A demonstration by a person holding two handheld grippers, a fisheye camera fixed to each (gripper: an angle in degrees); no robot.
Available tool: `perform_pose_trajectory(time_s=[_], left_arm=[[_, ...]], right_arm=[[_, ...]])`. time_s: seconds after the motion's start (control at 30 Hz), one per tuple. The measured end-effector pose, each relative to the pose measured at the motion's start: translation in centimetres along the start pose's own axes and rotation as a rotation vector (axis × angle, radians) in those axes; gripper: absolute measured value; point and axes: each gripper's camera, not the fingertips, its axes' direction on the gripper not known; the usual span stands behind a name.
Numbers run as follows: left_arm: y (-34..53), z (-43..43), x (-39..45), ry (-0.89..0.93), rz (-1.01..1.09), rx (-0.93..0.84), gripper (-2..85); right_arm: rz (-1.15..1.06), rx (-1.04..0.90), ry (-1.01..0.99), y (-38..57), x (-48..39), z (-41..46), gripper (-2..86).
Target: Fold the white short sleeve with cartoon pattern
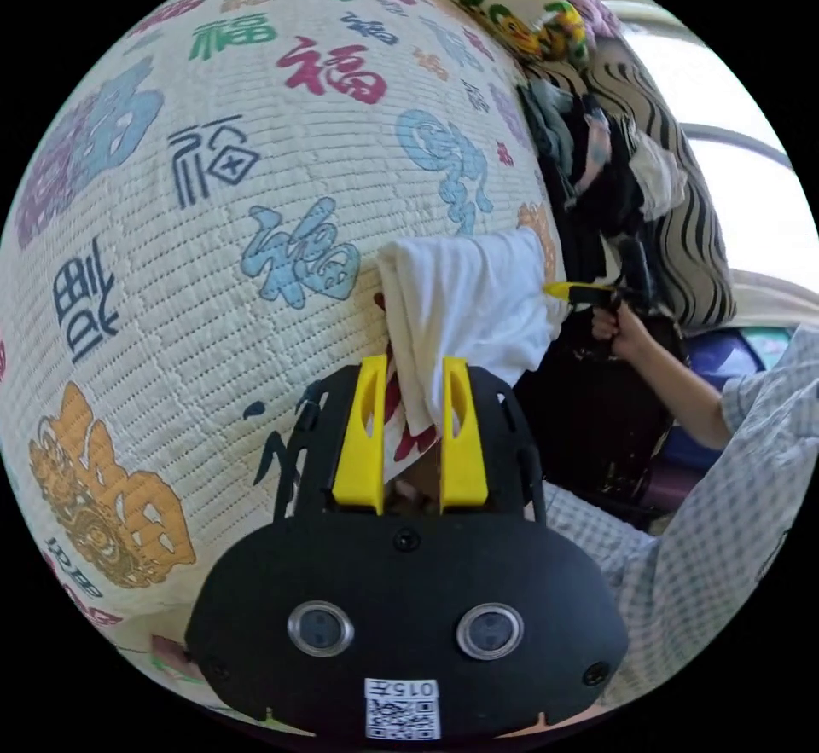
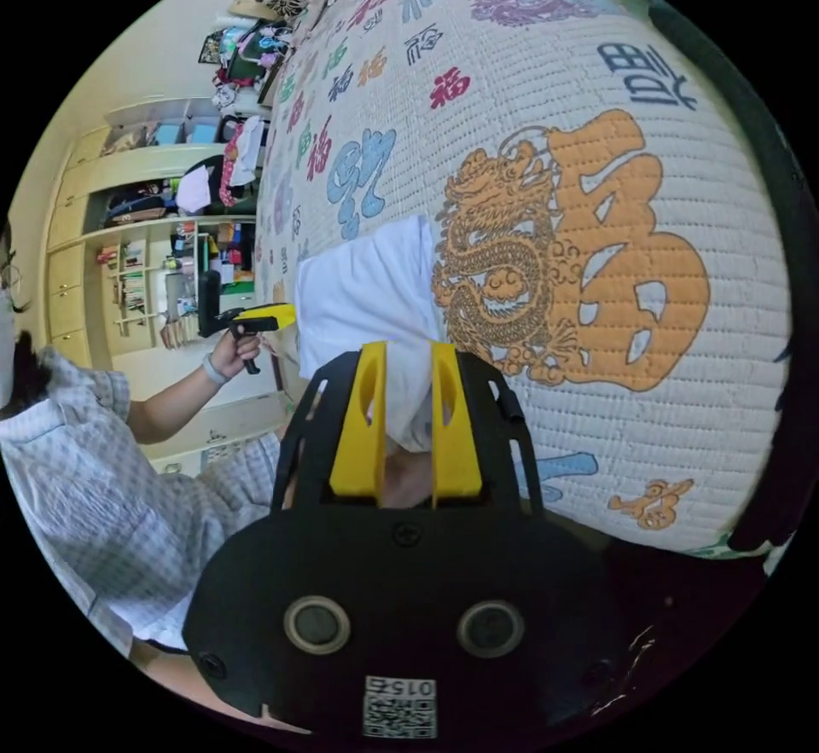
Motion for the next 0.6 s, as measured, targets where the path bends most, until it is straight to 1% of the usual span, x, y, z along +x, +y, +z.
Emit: perform_pose_trajectory(time_s=[0.07, 0.13, 0.17, 0.2, 0.23, 0.3, 0.33, 0.37, 0.4, 0.43, 0.47, 0.5, 0.53, 0.6], left_arm=[[-0.5, -0.1, -1.5, 0.055, -0.06, 0.016, 11.0], [-1.2, -0.6, -2.4, 0.162, -0.109, 0.052, 11.1], [-1.4, -0.9, -2.1, 0.165, -0.094, 0.065, 11.3], [-2.1, -1.8, -0.7, 0.113, -0.033, 0.08, 11.9], [-2.9, -2.4, 1.4, 0.024, 0.053, 0.086, 12.7], [-4.3, -2.6, 3.5, -0.106, 0.102, 0.093, 13.0], [-5.6, -2.2, 3.6, -0.155, 0.052, 0.106, 12.3], [-6.3, -1.8, 3.3, -0.169, 0.01, 0.105, 11.6], [-7.7, -1.0, 2.2, -0.145, -0.067, 0.085, 10.1], [-8.9, -0.3, 1.0, -0.077, -0.131, 0.077, 8.5], [-9.3, 0.0, 0.5, -0.052, -0.155, 0.075, 6.5], [-9.9, 0.2, -0.3, -0.02, -0.176, 0.074, 2.6], [-10.0, -0.1, -1.3, 0.012, -0.205, 0.079, 1.6], [-9.6, -1.1, -3.2, 0.085, -0.263, 0.114, 0.8]], right_arm=[[0.014, -0.041, -0.099, -0.1, 1.6, 0.6, 11.0], [0.034, -0.044, -0.177, -0.3, 2.2, 0.5, 11.5], [0.014, -0.014, -0.148, -0.3, 1.5, -0.2, 11.8], [-0.001, 0.003, -0.119, -0.3, 1.0, -0.6, 12.1], [-0.032, 0.028, -0.059, -0.4, -0.2, -1.2, 12.8], [-0.041, 0.04, 0.045, -0.9, -1.4, -1.6, 13.6], [-0.019, 0.061, 0.086, -1.5, -1.6, -1.7, 13.2], [0.005, 0.084, 0.074, -2.4, -1.3, -1.6, 12.1], [0.022, 0.09, 0.049, -2.9, -1.0, -1.5, 11.1], [0.059, 0.095, -0.02, -3.9, -0.3, -1.1, 7.4], [0.077, 0.091, -0.076, -4.8, 0.2, -0.7, 2.0], [0.094, 0.069, -0.081, -5.2, 0.5, -0.4, 1.6], [0.14, 0.025, -0.046, -5.7, 1.0, 0.1, 0.8], [0.2, 0.044, -0.003, -5.4, 1.8, -0.8, 0.2]])
